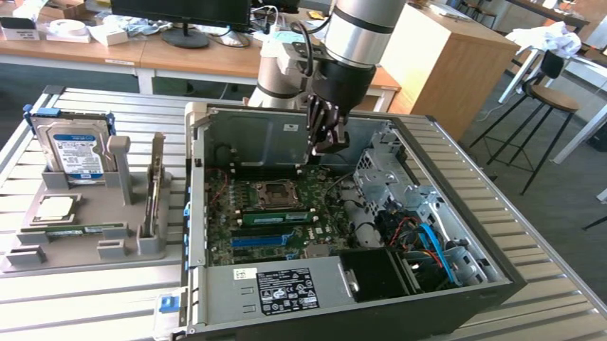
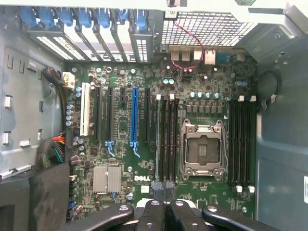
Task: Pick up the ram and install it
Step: 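Press down the ram until it locks into place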
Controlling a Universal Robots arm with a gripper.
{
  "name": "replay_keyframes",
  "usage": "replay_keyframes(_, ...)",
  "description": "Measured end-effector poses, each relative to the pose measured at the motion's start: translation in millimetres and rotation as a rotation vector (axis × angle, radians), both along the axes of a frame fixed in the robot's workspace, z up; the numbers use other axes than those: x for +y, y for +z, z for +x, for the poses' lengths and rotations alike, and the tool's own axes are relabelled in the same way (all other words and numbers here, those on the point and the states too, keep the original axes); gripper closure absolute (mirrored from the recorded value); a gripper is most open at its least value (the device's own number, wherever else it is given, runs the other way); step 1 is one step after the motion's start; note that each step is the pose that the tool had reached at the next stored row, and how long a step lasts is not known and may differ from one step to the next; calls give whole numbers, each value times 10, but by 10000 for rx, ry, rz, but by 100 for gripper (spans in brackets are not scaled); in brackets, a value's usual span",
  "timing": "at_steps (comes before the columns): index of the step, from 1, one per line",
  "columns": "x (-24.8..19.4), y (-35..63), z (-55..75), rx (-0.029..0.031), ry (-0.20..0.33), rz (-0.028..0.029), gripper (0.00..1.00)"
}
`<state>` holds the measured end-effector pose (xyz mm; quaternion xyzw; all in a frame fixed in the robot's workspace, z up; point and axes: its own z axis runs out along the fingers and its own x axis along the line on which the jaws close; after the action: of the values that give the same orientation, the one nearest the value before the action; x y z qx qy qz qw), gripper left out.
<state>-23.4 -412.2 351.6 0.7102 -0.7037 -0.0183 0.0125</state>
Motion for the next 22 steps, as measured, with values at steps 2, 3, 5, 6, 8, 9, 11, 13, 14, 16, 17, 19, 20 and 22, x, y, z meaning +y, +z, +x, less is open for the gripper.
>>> replay_keyframes(2,0,0,29,0,4,4,90)
replay_keyframes(3,0,0,43,0,7,8,90)
replay_keyframes(5,0,0,72,0,11,19,90)
replay_keyframes(6,0,1,87,1,14,26,90)
replay_keyframes(8,0,1,119,1,23,47,90)
replay_keyframes(9,0,1,137,1,29,60,90)
replay_keyframes(11,0,0,170,0,40,82,90)
replay_keyframes(13,0,0,199,0,51,91,90)
replay_keyframes(14,0,0,214,0,56,96,90)
replay_keyframes(16,0,1,247,1,66,106,90)
replay_keyframes(17,0,0,262,0,71,112,90)
replay_keyframes(19,0,0,286,0,80,123,90)
replay_keyframes(20,0,0,288,0,84,125,90)
replay_keyframes(22,0,0,288,0,83,124,90)
